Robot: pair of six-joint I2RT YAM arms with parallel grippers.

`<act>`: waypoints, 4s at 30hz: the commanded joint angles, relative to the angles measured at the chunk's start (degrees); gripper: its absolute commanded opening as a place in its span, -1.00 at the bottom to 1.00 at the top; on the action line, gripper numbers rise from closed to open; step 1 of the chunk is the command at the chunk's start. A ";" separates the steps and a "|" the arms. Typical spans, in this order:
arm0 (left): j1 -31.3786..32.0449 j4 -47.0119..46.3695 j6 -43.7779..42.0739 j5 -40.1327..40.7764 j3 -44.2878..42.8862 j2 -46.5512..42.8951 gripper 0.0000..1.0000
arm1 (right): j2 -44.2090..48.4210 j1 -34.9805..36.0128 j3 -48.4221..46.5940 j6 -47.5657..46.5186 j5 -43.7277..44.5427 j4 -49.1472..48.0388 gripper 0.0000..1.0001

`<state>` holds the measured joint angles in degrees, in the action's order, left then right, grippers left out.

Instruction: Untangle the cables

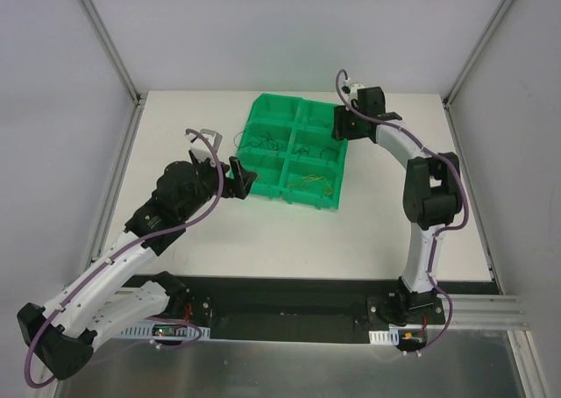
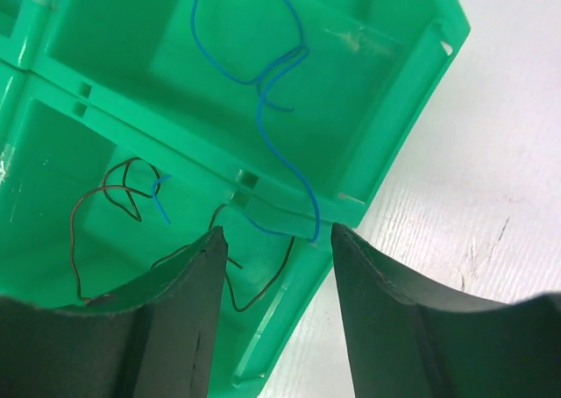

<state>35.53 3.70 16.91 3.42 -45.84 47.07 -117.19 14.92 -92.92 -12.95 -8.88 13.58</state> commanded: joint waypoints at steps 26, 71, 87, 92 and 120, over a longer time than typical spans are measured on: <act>-0.37 -2.12 0.50 -2.10 -1.18 2.41 0.57 | -3.75 -5.95 1.87 3.89 -21.69 -9.45 0.17; -0.37 -2.04 0.50 -1.93 -1.18 0.48 0.57 | 3.81 -1.56 7.06 15.93 -11.95 -27.65 -0.99; -0.37 -2.12 0.32 -1.58 -1.09 0.04 0.57 | -1.99 -3.58 4.77 13.30 -17.75 -23.69 0.21; -0.37 -2.12 0.23 -1.75 -1.18 0.57 0.57 | -3.14 -3.49 3.54 10.32 -16.52 -22.99 0.18; -0.46 -2.12 0.14 -1.66 -1.18 0.04 0.58 | -4.54 -0.59 3.01 8.20 -9.66 -20.09 -0.02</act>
<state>35.53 3.70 16.95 2.94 -45.84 47.94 -121.82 13.93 -89.71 -4.10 -18.68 -5.96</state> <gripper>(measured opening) 0.789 0.528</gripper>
